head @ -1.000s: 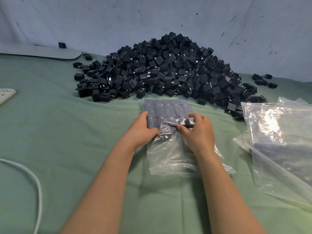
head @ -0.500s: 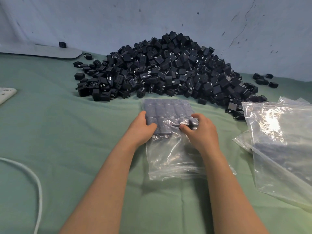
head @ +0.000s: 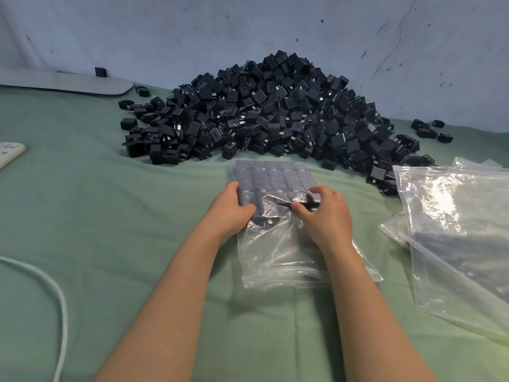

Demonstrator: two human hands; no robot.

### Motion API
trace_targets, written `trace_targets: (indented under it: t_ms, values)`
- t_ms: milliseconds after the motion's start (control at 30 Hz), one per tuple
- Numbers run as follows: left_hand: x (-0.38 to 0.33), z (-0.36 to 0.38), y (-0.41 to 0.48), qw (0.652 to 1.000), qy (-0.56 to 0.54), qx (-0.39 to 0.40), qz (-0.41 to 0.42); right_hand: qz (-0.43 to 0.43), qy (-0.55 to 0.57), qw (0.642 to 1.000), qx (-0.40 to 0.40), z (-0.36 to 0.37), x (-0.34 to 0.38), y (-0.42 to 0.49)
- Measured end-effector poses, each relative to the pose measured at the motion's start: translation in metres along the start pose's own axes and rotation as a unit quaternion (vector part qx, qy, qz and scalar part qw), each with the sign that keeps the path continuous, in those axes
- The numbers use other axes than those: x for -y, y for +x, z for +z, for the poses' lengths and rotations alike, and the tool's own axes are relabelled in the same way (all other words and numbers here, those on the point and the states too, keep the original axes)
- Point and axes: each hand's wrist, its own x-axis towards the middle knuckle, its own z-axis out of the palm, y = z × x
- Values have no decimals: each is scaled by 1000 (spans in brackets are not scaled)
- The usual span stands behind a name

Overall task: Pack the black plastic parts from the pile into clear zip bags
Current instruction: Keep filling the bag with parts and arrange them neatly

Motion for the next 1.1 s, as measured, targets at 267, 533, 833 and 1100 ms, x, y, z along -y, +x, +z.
trace_targets:
  t_ms: [267,533,833,1100]
  values:
    - [0,-1,0,1000,-15,1,-3,1,-2,1000,11,-4,3,-2]
    - [5,-1,6,998,-53,-29,4,-90,-15,993,72,-11,17,-10]
    - [7,-1,6,1000,-4,-10,3,-80,-46,989,113,-10,18,-10]
    - [7,-1,7,999,-17,-35,3,-71,-40,993,85,-10,17,-8]
